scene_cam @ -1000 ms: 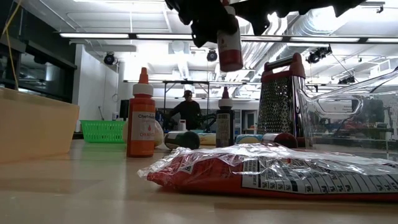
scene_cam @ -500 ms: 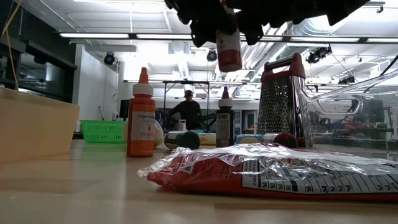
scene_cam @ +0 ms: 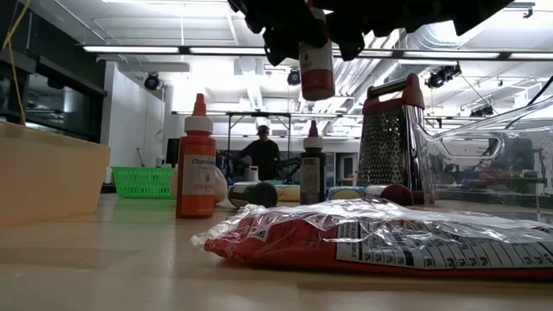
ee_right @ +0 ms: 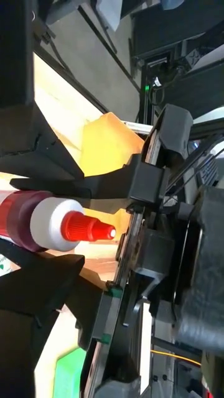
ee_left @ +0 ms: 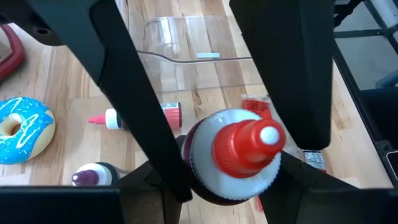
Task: Pick & Place Food Item
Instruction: Put the red paint bottle into the transparent bin
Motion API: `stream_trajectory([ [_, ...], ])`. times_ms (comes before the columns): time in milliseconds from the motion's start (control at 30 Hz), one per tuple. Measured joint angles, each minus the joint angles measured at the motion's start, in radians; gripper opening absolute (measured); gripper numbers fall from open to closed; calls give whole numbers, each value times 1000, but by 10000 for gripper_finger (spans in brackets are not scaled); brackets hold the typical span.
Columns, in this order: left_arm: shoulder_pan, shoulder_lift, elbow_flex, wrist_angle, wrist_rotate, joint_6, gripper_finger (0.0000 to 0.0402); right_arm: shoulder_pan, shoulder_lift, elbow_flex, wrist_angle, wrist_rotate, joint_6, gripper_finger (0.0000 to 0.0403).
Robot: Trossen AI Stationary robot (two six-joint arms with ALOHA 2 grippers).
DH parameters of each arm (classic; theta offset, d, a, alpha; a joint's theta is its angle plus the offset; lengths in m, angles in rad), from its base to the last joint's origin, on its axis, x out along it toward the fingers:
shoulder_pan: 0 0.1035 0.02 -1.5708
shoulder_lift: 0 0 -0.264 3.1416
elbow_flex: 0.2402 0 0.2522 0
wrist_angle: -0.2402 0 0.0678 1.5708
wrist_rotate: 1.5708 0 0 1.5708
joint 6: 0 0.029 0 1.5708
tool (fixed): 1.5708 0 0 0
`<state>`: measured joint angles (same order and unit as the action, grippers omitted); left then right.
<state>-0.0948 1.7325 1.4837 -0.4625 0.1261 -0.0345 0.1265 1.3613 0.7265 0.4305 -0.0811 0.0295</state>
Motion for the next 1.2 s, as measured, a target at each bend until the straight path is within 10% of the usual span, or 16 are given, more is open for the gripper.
stream_trajectory([
  [1200, -2, 0, 0, 10, 0, -3, 154, 0, 0, 0, -20, -7, 2, 117],
])
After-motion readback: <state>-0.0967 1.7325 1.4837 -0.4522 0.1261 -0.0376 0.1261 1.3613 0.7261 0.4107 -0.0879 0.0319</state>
